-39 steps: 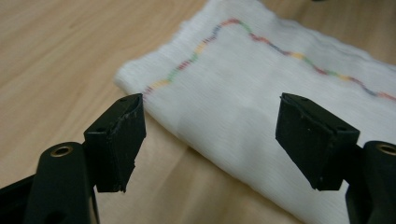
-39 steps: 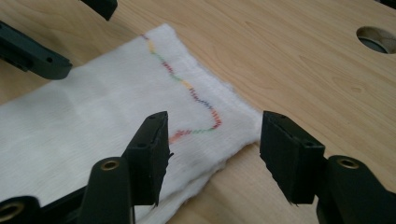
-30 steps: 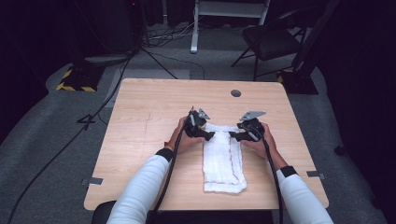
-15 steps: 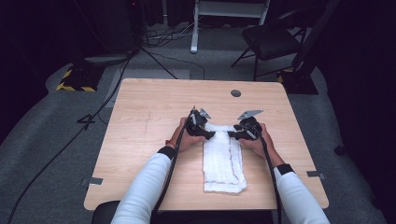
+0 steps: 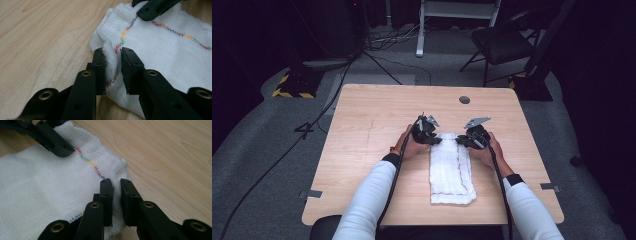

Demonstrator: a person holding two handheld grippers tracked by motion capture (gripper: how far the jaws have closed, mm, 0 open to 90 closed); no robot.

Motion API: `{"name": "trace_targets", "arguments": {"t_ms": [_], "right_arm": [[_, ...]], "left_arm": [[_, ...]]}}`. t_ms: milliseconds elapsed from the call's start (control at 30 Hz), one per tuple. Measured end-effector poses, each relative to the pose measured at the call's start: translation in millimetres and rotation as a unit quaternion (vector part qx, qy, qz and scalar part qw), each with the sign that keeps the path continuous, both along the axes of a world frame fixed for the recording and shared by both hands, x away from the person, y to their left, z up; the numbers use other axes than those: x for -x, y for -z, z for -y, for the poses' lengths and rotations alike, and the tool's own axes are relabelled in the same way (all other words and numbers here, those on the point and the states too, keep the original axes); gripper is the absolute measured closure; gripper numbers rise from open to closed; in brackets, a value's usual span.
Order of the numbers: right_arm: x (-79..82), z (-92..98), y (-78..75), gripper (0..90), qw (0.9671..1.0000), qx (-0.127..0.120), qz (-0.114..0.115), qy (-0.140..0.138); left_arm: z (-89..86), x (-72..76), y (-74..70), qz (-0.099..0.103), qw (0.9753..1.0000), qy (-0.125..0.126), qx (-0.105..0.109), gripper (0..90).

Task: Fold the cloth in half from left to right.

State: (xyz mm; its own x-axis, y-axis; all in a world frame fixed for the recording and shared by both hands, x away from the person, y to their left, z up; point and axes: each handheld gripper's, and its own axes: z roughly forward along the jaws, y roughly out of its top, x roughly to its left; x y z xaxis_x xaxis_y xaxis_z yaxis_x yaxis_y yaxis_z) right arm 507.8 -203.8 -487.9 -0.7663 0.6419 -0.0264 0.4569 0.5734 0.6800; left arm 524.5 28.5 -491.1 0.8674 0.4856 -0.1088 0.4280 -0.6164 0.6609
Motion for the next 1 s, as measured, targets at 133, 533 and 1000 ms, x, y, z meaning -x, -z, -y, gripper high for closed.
{"name": "trace_targets", "arguments": {"t_ms": [133, 533, 1000], "right_arm": [[-2.9, -3.0, 0.1, 82.2, 0.9998, 0.007, 0.013, 0.01], [-11.7, -1.8, -4.3, 83.2, 0.9985, 0.001, 0.041, 0.035], [-25.2, -6.6, -15.2, 83.5, 0.9968, -0.001, 0.067, 0.042]], "left_arm": [[1.1, -3.1, -0.6, 0.006, 0.9999, -0.011, -0.005, 77.2], [11.8, -12.0, -4.9, 0.043, 0.9978, -0.039, -0.033, 79.9], [9.4, -28.2, -14.8, 0.055, 0.9957, -0.07, -0.024, 80.3]]}}
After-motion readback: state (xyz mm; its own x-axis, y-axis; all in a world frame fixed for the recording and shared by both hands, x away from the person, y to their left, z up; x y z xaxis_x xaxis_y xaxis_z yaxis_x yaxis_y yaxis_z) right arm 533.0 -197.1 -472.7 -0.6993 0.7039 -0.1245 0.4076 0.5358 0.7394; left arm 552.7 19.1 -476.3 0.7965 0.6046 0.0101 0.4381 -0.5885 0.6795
